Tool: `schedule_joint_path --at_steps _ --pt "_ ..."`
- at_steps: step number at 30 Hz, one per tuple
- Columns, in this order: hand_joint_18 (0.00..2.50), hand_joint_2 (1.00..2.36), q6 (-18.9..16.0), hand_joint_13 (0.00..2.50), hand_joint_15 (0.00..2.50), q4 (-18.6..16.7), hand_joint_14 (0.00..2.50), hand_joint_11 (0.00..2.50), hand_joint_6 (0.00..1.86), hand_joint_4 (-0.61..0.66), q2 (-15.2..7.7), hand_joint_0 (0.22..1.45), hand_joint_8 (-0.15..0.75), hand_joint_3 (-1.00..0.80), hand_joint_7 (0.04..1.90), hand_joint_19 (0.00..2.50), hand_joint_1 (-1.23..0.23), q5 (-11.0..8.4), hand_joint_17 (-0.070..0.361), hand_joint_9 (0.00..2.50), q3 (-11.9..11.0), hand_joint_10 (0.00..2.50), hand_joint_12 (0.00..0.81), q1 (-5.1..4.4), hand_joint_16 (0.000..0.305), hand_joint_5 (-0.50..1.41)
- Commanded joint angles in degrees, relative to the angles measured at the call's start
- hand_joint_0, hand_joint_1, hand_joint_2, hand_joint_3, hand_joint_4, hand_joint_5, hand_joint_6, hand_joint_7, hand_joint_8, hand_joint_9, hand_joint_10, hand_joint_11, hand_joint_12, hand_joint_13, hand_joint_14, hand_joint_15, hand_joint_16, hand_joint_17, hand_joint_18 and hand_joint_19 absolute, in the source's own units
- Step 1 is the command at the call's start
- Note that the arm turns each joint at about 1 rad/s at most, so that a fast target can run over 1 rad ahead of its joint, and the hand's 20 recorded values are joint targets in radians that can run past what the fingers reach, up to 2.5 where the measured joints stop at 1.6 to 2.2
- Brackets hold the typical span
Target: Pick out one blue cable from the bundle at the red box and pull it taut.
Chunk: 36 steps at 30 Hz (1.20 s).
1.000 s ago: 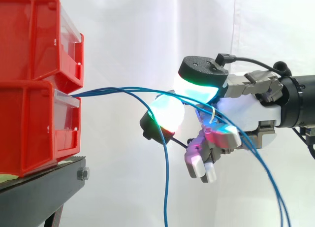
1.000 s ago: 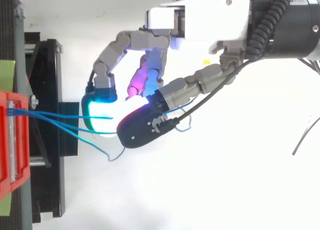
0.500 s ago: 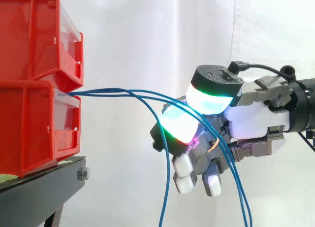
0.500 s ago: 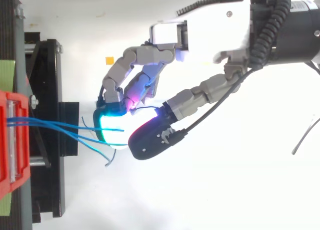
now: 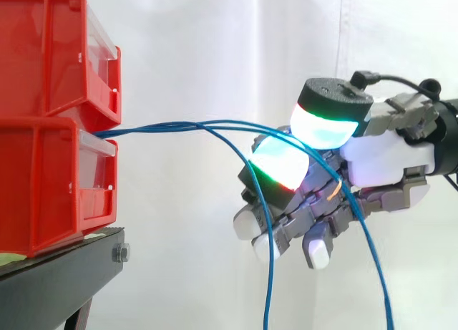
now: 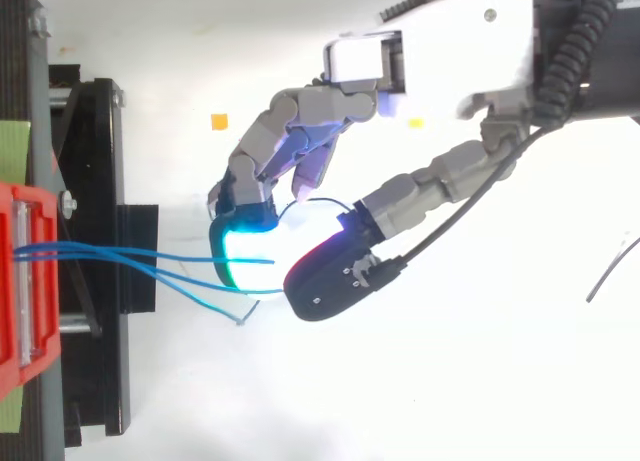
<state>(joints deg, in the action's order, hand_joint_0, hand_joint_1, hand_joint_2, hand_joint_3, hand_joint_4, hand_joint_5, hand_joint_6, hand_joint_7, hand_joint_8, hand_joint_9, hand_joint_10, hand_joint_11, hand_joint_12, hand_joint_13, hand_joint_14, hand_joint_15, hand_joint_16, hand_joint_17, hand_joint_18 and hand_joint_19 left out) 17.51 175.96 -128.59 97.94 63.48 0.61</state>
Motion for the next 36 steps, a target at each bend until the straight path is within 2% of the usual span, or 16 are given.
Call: schedule_joint_path --at_steps 1,8,12,14,15,16,17,21,22,23,24,26,29,31,36 --pt "0.67 1.02 0.07 0.52 0.21 2.19 0.01 0.06 0.86 -0.14 1.41 0.60 0.253 -0.18 0.84 0.52 -0.69 -0.91 0.103 0.66 -0.03 0.00 0.316 0.27 0.046 -0.04" --pt "0.69 1.02 -0.02 0.58 0.26 7.73 0.01 0.22 0.86 -0.13 2.11 0.60 0.271 -0.18 0.84 0.52 -0.69 -3.29 0.107 0.84 0.06 0.01 0.322 0.53 0.047 -0.04" --pt "0.71 1.02 -0.11 0.64 0.28 8.87 0.01 0.31 0.86 -0.12 2.29 0.60 0.281 -0.18 0.83 0.52 -0.68 -6.62 0.107 0.97 0.06 0.01 0.326 0.18 0.048 -0.04" --pt "0.71 1.02 -0.28 0.68 0.30 9.22 0.01 0.38 0.86 -0.12 2.29 0.60 0.284 -0.18 0.83 0.52 -0.68 -7.68 0.108 1.08 0.06 0.01 0.329 0.09 0.048 -0.04" --pt "0.72 1.02 -0.72 0.70 0.31 9.66 0.01 0.42 0.87 -0.12 2.29 0.60 0.283 -0.19 0.83 0.52 -0.68 -9.00 0.108 1.12 0.06 0.02 0.329 0.00 0.048 -0.04" --pt "0.72 1.02 -0.72 0.72 0.32 9.66 0.01 0.44 0.87 -0.12 2.29 0.60 0.280 -0.19 0.83 0.52 -0.68 -9.00 0.107 1.15 0.06 0.02 0.330 0.00 0.047 -0.04" --pt "0.72 1.02 -1.43 0.73 0.32 9.66 0.01 0.46 0.87 -0.12 2.20 0.60 0.278 -0.18 0.83 0.52 -0.68 -10.76 0.107 1.16 0.06 0.02 0.330 -0.08 0.048 -0.04" --pt "0.73 1.02 -2.66 0.74 0.32 9.13 0.01 0.46 0.87 -0.12 2.20 0.60 0.284 -0.19 0.83 0.52 -0.68 -13.30 0.106 1.18 1.03 0.02 0.330 -0.52 0.047 -0.04" --pt "0.72 1.02 -3.71 0.74 0.32 7.73 0.01 0.47 0.87 -0.12 2.20 0.60 0.284 -0.19 0.83 0.52 -0.68 -14.80 0.106 1.18 2.79 0.02 0.330 -0.79 0.047 -0.04" --pt "0.73 1.02 -4.24 0.74 0.32 7.11 0.01 0.46 0.86 -0.12 2.20 0.60 0.282 -0.19 0.83 0.51 -0.68 -15.24 0.106 1.18 3.31 0.02 0.331 -0.87 0.047 -0.04" --pt "0.73 1.02 -5.38 0.74 0.33 4.83 0.01 0.47 0.87 -0.12 2.20 0.60 0.285 -0.19 0.83 0.52 -0.68 -15.94 0.106 1.18 4.63 0.02 0.328 -1.23 0.047 -0.04" --pt "0.73 1.02 -6.35 0.75 0.33 1.58 0.01 0.46 0.86 -0.12 2.20 0.60 0.282 -0.19 0.83 0.52 -0.68 -16.03 0.106 1.18 5.86 0.02 0.331 -1.58 0.047 -0.04" --pt "0.74 1.02 -6.61 0.76 0.33 -0.71 0.01 0.45 0.86 -0.12 2.20 0.60 0.286 -0.18 0.83 0.54 -0.68 -16.12 0.106 1.18 6.30 0.02 0.331 -1.84 0.047 -0.04" --pt "0.74 1.02 -6.79 0.77 0.33 -0.89 0.01 0.47 0.86 -0.12 2.20 0.60 0.282 -0.18 0.83 0.53 -0.68 -15.85 0.106 1.19 6.30 0.02 0.333 -2.37 0.047 -0.04" --pt "0.76 1.02 -7.14 0.78 0.34 -1.24 0.01 0.46 0.86 -0.10 2.20 0.59 0.287 -0.19 0.83 0.53 -0.66 -14.54 0.110 1.19 6.30 0.02 0.339 -2.63 0.049 -0.04"
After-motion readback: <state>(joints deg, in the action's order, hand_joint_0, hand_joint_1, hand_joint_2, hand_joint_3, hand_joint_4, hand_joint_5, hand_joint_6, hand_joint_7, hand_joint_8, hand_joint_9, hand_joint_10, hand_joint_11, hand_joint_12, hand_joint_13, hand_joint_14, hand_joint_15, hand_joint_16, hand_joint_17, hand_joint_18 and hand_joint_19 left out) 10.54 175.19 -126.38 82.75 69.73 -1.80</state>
